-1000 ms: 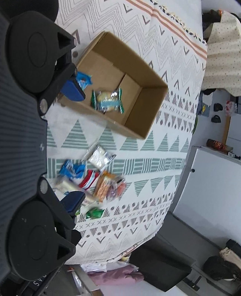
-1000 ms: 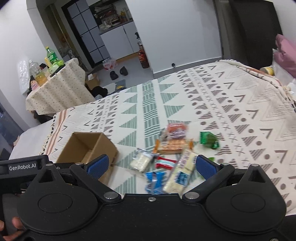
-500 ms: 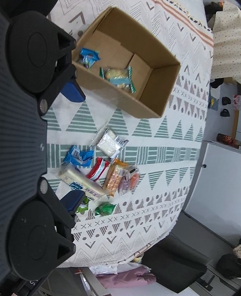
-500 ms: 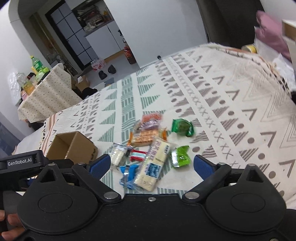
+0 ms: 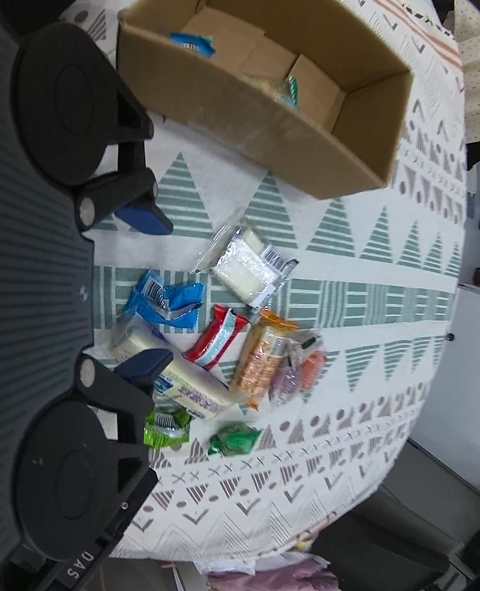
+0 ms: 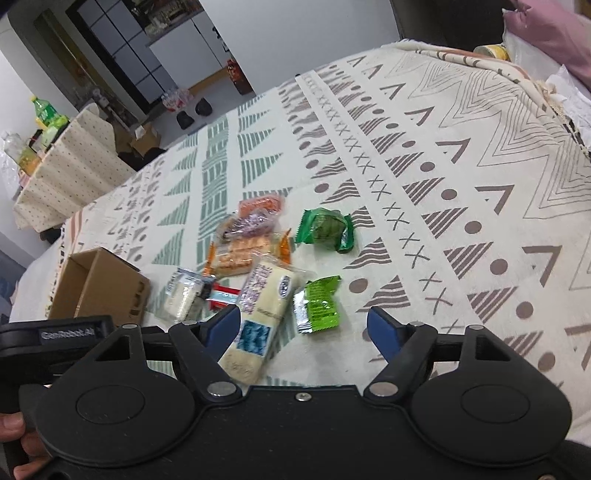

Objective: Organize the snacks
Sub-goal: 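Grasp a blue packet with the left gripper while the right gripper grasps a green candy packet, then carry both packets over the cardboard box and open both grippers to release them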

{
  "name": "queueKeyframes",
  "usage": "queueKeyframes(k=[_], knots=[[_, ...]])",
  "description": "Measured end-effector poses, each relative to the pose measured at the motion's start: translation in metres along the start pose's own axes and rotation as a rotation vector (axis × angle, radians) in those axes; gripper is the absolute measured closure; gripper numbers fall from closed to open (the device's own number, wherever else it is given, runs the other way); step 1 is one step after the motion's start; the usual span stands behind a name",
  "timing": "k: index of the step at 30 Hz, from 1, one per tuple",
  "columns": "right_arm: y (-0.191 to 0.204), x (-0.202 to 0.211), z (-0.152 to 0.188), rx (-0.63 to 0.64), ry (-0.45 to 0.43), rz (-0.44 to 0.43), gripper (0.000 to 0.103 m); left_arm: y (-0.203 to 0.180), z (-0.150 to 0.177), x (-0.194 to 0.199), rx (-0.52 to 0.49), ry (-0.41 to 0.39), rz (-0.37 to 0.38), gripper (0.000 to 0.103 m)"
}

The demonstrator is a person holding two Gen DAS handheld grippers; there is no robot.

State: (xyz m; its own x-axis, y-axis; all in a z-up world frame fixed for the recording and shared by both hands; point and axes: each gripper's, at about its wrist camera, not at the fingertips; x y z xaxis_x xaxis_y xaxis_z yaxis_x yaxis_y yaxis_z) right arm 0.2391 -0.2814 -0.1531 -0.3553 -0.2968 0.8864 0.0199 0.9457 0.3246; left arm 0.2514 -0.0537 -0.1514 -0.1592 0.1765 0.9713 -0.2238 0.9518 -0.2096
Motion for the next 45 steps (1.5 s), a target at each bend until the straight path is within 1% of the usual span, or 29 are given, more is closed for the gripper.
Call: queueKeyframes(k=[4, 9, 11, 14, 16, 17, 18, 19, 20, 22, 24, 26, 29, 33, 35, 45], knots=[[-0.004, -0.013, -0.007, 0.012, 0.026, 0.008, 0.031, -0.004, -0.007, -0.020, -0.006, 0.028, -0.015, 0.044], [-0.006, -0.029, -0.013, 0.021, 0.058, -0.001, 0.039, -0.006, -0.013, -0.039, -0.013, 0.055, -0.027, 0.048], [-0.006, -0.037, -0.014, 0.025, 0.080, 0.005, 0.044, -0.007, -0.015, -0.045, -0.012, 0.067, -0.031, 0.049], [-0.006, -0.046, -0.017, 0.029, 0.097, 0.001, 0.047, -0.008, -0.017, -0.054, -0.016, 0.078, -0.033, 0.051], [-0.005, -0.051, -0.018, 0.036, 0.101, 0.014, 0.048, -0.009, -0.018, -0.059, -0.020, 0.088, -0.031, 0.057], [-0.005, -0.053, -0.019, 0.037, 0.103, 0.021, 0.050, -0.008, -0.019, -0.062, -0.018, 0.097, -0.026, 0.059], [-0.005, -0.056, -0.019, 0.037, 0.109, 0.022, 0.052, -0.008, -0.020, -0.065, -0.015, 0.101, -0.025, 0.062], [-0.006, -0.059, -0.019, 0.035, 0.118, 0.015, 0.059, -0.009, -0.020, -0.066, -0.016, 0.098, -0.031, 0.066], [-0.006, -0.062, -0.020, 0.034, 0.128, 0.007, 0.069, -0.009, -0.019, -0.066, -0.020, 0.093, -0.038, 0.069], [-0.007, -0.066, -0.019, 0.038, 0.144, -0.013, 0.070, -0.010, -0.020, -0.067, -0.025, 0.090, -0.044, 0.075], [-0.005, -0.063, -0.018, 0.043, 0.141, -0.020, 0.071, -0.010, -0.020, -0.063, -0.028, 0.092, -0.054, 0.076], [-0.005, -0.059, -0.018, 0.037, 0.132, -0.027, 0.072, -0.011, -0.019, -0.057, -0.045, 0.075, -0.061, 0.076], [-0.004, -0.050, -0.016, 0.022, 0.119, -0.031, 0.072, -0.010, -0.016, -0.046, -0.052, 0.060, -0.042, 0.077], [0.001, -0.037, -0.012, 0.016, 0.093, -0.036, 0.072, -0.007, -0.012, -0.032, -0.061, 0.032, -0.041, 0.077], [0.007, -0.030, -0.011, 0.023, 0.080, -0.039, 0.072, -0.003, -0.010, -0.024, -0.053, 0.020, -0.020, 0.077], [0.048, 0.005, -0.003, 0.077, -0.012, -0.068, 0.072, 0.010, 0.003, 0.022, -0.064, -0.066, 0.007, 0.077]])
Point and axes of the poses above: each gripper's, at about its wrist camera, not at the fingertips, and x roughly against the way its jaws point, y to its left, z to its underside, and after that the axes turned 11 degrees about y, right-handed
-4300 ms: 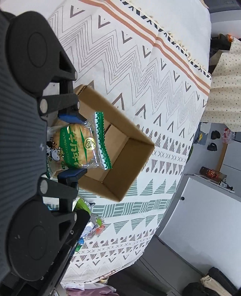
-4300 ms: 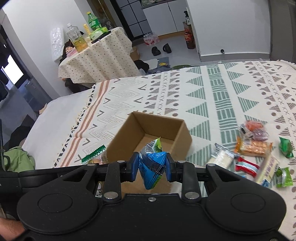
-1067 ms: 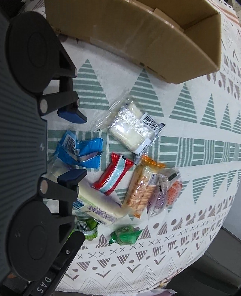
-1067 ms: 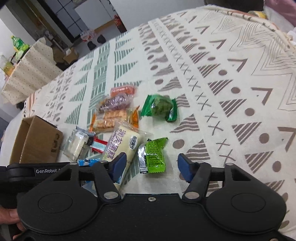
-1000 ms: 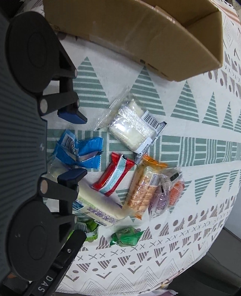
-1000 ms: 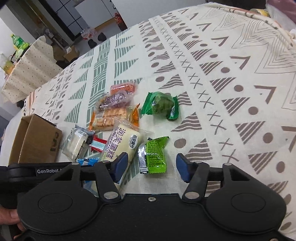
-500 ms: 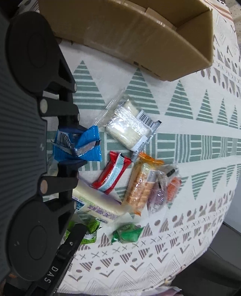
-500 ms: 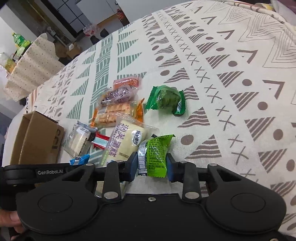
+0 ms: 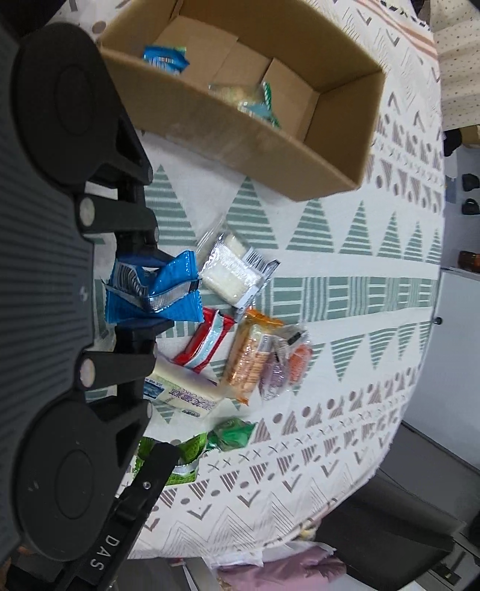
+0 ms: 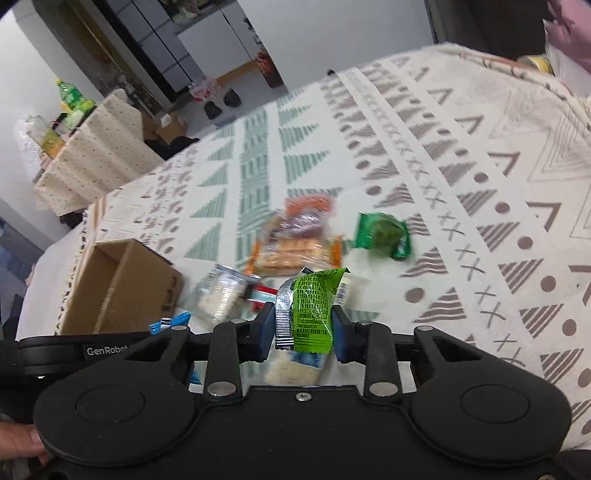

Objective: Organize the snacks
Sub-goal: 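Carry both packets over the cardboard box and open both grippers to release them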

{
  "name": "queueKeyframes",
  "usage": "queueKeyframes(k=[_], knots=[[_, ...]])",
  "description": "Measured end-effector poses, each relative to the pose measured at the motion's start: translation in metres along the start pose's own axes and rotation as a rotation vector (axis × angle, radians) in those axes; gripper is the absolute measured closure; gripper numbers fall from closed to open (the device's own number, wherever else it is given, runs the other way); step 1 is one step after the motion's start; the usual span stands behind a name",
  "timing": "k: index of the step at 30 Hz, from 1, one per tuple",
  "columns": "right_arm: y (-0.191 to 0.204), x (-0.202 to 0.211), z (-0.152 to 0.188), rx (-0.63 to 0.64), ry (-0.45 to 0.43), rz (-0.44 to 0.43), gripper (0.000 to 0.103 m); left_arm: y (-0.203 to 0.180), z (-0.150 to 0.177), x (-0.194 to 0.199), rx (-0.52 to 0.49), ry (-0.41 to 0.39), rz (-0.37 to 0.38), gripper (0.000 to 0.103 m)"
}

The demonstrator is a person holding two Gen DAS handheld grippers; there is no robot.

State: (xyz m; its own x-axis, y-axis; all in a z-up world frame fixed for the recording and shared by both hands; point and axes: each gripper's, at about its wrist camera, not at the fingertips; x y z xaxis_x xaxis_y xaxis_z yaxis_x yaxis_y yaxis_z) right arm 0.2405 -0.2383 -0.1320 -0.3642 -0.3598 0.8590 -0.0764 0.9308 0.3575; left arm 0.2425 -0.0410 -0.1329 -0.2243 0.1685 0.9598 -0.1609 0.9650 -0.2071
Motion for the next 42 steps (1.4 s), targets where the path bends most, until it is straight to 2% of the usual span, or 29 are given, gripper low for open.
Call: queueKeyframes(k=[17, 30, 42], knots=[[0.066, 0.024, 0.003, 0.096, -0.077, -0.020, 0.072, 0.035, 0.005, 0.059, 0.021, -0.112, 0.032, 0.077], [0.121, 0.005, -0.001, 0.160, -0.067, -0.050, 0.072, 0.088, -0.007, 0.083, 0.076, -0.170, 0.032, 0.077], [0.159, -0.024, -0.009, 0.203, -0.029, -0.072, 0.072, 0.139, -0.025, 0.086, 0.159, -0.181, 0.008, 0.076]])
Point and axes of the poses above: each gripper's, at about its wrist camera, not at the fingertips, and x roughly against the way its jaws point, y to its left, z to its underside, and after that the axes turned 11 degrees about y, right-handed
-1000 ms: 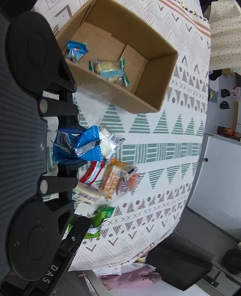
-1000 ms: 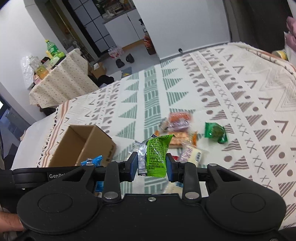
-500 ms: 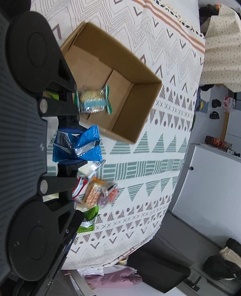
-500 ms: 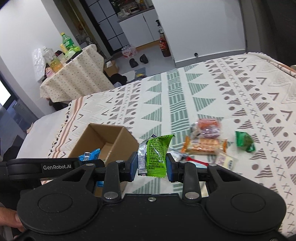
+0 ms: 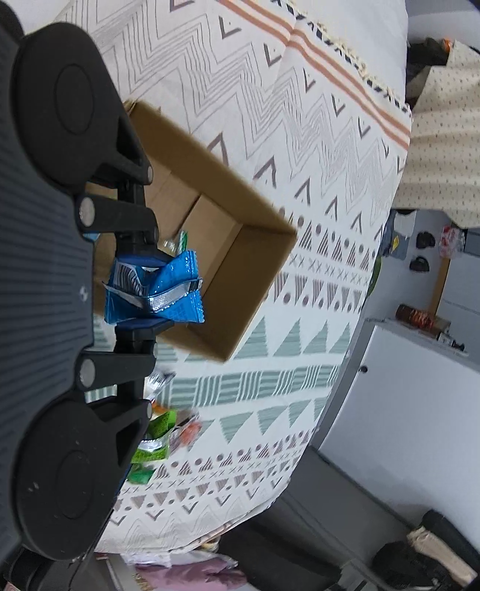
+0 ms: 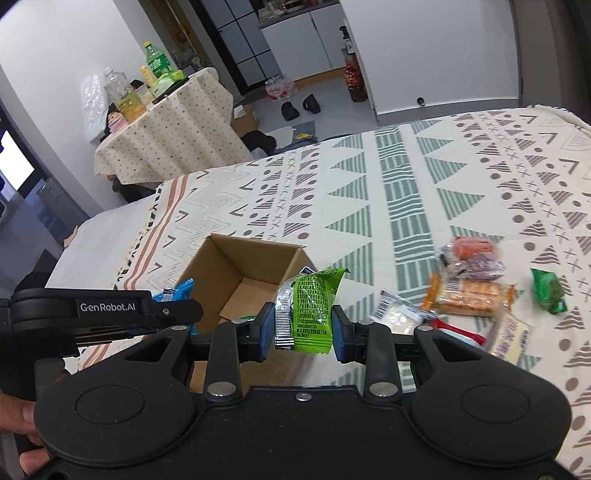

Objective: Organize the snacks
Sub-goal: 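Carry both packets over the cardboard box and open both grippers to release them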

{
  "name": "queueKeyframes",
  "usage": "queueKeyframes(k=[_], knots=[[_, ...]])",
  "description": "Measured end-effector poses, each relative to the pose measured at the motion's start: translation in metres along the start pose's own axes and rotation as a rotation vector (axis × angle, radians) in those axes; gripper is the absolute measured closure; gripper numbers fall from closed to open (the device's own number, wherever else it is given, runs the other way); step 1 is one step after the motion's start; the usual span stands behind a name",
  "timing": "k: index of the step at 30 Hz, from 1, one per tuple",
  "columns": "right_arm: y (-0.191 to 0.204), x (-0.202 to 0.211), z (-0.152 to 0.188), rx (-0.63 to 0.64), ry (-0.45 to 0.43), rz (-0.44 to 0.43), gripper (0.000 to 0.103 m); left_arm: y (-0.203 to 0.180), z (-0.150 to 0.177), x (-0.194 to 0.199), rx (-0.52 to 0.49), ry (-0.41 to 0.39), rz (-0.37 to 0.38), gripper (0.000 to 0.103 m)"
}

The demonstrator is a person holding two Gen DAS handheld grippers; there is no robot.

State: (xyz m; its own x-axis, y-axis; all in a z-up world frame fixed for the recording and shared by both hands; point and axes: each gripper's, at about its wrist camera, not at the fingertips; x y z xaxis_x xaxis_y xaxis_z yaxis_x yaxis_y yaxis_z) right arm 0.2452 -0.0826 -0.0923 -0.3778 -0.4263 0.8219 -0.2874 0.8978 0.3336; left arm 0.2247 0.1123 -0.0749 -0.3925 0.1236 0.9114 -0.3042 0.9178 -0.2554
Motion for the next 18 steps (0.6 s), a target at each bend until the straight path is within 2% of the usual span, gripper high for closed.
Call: queueKeyframes(k=[5, 8, 10, 15, 18], knots=[[0.014, -0.011, -0.006, 0.018, 0.012, -0.021, 0.072, 0.021, -0.008, -0.002, 0.046, 0.010, -0.038, 0.076], [0.024, -0.017, -0.008, 0.030, 0.022, -0.039, 0.072, 0.031, -0.010, -0.002, 0.078, 0.010, -0.077, 0.070], [0.031, -0.022, -0.009, 0.032, 0.029, -0.053, 0.072, 0.039, -0.012, -0.003, 0.104, 0.026, -0.088, 0.058], [0.043, -0.029, -0.010, 0.037, 0.038, -0.110, 0.072, 0.054, -0.012, 0.004, 0.146, 0.011, -0.109, 0.044], [0.047, -0.030, -0.010, 0.025, 0.044, -0.152, 0.064, 0.059, -0.012, 0.008, 0.163, 0.005, -0.119, 0.036]])
Point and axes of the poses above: each gripper's, at about its wrist camera, not at the fingertips, and x roughly against the way its jaws point, y to its left, z to its underside, and after that the axes turned 11 degrees about y, right-handed
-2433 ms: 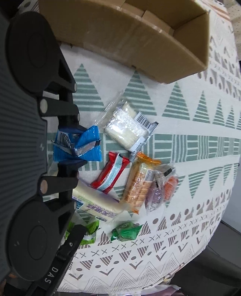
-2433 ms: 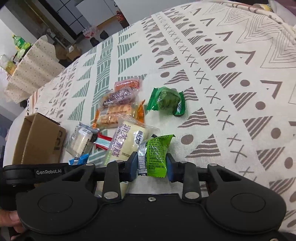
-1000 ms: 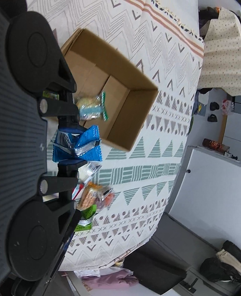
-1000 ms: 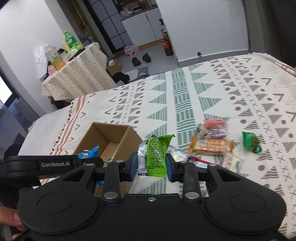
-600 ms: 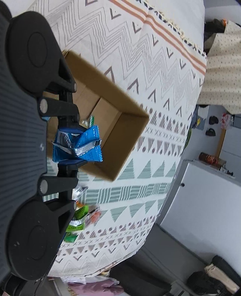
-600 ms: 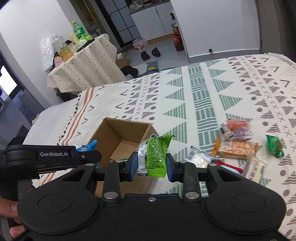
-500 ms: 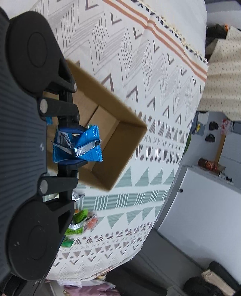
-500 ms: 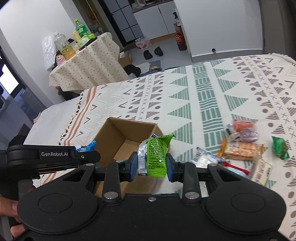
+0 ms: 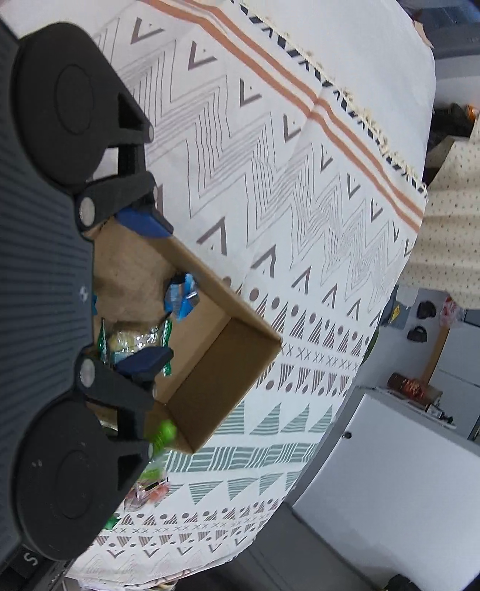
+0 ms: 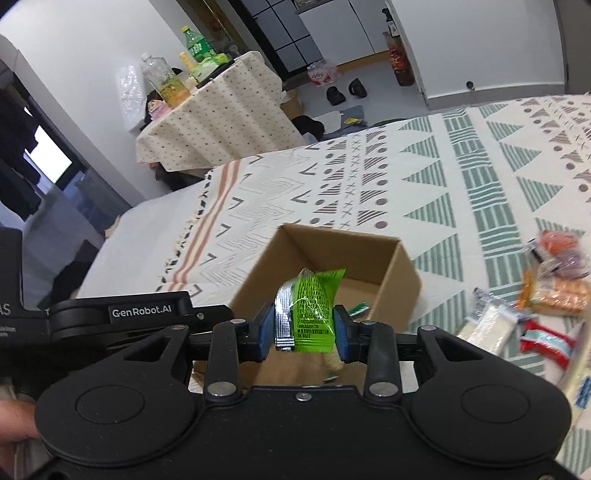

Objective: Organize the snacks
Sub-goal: 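Carry both packets over the cardboard box and open both grippers to release them, then grasp the clear white rice-cake packet with the left gripper while the right gripper grasps the white cake bar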

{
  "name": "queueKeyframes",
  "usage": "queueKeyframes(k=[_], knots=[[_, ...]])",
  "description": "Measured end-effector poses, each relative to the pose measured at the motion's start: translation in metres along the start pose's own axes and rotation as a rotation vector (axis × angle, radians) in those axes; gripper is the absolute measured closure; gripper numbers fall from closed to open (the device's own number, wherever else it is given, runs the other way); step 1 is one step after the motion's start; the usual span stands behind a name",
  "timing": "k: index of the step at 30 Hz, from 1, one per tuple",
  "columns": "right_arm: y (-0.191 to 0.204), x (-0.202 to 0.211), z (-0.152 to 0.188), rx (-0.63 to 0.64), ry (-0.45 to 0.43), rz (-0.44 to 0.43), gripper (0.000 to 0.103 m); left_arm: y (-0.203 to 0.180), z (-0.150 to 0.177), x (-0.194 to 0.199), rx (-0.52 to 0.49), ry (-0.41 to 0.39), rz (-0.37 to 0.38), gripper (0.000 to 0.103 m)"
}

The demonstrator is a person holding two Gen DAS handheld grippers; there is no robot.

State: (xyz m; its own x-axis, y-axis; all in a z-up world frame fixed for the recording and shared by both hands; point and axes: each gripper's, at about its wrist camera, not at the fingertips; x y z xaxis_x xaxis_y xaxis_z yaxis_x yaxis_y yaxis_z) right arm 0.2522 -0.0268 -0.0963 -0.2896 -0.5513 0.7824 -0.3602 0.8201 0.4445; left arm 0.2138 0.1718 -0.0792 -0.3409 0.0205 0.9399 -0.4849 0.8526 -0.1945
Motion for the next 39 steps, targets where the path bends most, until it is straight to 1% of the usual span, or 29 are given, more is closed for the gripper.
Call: queueKeyframes(k=[1, 2, 4, 7, 9, 11, 17, 25, 30, 39], knots=[[0.001, 0.001, 0.001, -0.001, -0.006, -0.001, 0.054, 0.002, 0.000, 0.001, 0.008, -0.002, -0.003, 0.034], [0.000, 0.002, 0.001, -0.003, -0.013, -0.001, 0.050, 0.002, 0.001, 0.002, 0.013, -0.003, -0.005, 0.033], [-0.003, 0.005, 0.003, -0.011, -0.016, 0.009, 0.049, 0.002, 0.003, 0.002, 0.013, 0.000, -0.010, 0.030], [-0.011, 0.010, 0.005, -0.032, -0.017, 0.030, 0.049, -0.003, 0.008, 0.002, 0.002, 0.006, -0.013, 0.028], [-0.016, 0.015, 0.007, -0.041, -0.021, 0.053, 0.045, -0.007, 0.011, 0.002, -0.003, 0.010, -0.014, 0.027], [-0.022, 0.020, 0.011, -0.046, -0.029, 0.073, 0.038, -0.012, 0.015, 0.002, -0.013, 0.014, -0.010, 0.026], [-0.042, 0.035, 0.027, -0.081, -0.038, 0.121, 0.029, -0.032, 0.028, 0.002, -0.042, 0.021, 0.001, 0.022], [-0.072, 0.059, 0.044, -0.132, -0.054, 0.163, 0.026, -0.066, 0.048, 0.000, -0.094, 0.034, 0.022, 0.021], [-0.094, 0.073, 0.053, -0.174, -0.065, 0.184, 0.026, -0.089, 0.060, -0.001, -0.127, 0.046, 0.042, 0.021], [-0.129, 0.088, 0.068, -0.234, -0.067, 0.204, 0.026, -0.127, 0.080, -0.010, -0.199, 0.061, 0.047, 0.021]])
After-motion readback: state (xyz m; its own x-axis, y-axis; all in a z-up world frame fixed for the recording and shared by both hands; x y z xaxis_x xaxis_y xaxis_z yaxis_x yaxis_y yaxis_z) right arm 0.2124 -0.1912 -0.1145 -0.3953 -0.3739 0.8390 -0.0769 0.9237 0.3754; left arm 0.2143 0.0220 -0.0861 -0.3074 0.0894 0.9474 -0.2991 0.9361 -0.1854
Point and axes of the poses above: each gripper's, at about its wrist camera, not at the fingertips, and x roughly against the way its jaws point, y to its left, z to its underside, and after that the axes turned 11 degrees about y, right-handed
